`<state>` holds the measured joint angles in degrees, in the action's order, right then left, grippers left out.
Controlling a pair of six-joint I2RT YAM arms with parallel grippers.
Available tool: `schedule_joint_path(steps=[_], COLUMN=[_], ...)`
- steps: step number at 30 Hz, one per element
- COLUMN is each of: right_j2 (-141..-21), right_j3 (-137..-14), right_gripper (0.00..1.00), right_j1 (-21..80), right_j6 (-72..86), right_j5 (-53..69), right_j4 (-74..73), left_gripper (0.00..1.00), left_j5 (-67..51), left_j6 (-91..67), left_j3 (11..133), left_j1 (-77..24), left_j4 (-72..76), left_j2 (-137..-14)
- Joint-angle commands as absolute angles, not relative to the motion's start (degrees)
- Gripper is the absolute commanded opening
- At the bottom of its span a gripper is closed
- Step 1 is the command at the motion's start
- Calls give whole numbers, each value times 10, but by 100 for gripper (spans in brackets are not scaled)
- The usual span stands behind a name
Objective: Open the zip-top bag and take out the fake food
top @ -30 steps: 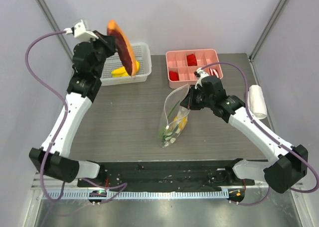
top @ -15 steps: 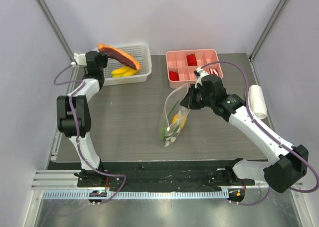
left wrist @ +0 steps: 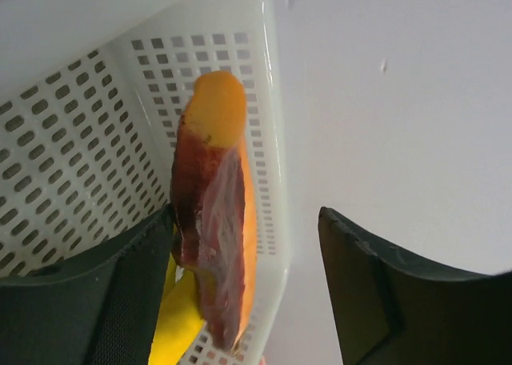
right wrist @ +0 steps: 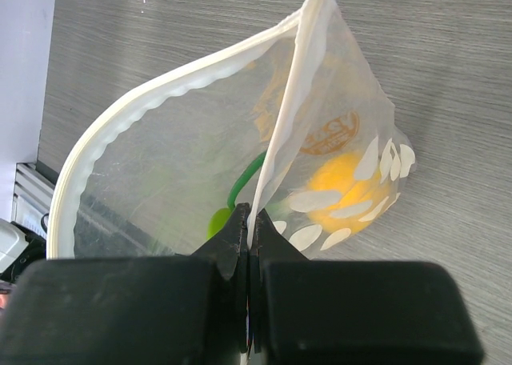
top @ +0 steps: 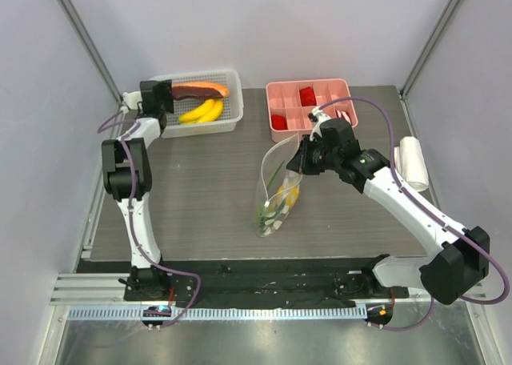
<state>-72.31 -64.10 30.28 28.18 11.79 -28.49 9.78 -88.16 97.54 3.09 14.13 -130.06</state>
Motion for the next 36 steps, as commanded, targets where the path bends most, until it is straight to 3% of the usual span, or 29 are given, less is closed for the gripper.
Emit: schedule_joint_path(steps=[1, 3, 12, 17, 23, 28, 36], right_j2=[-723, -724, -723, -729, -758, -772, -765], right_j3=[-651, -650, -680, -687, -722, -760, -783], right_gripper=[1, 1, 1, 1, 1, 1, 1], right_j1=[307, 308, 308, 323, 362, 399, 416], right_j6=[272, 265, 247, 237, 237, 239, 237], right_j5=[122, 116, 96, 98, 92, 78, 49], right_j4=[-259, -259, -279, -284, -290, -300, -330], left_gripper=[75, 85, 85, 75, 70, 64, 37], left_j5=[64, 27, -46, -90, -76, 25, 150], left_j6=[-809, -792, -752, -626, -400, -298, -294], left_j3=[942, 917, 710, 681, 772, 790, 775], left_j1=[36, 35, -29, -140, -316, -423, -500], left_j4=[75, 64, 61, 63, -95, -176, -280], left_j2=[-1200, -1166, -946, -853, -806, -759, -737])
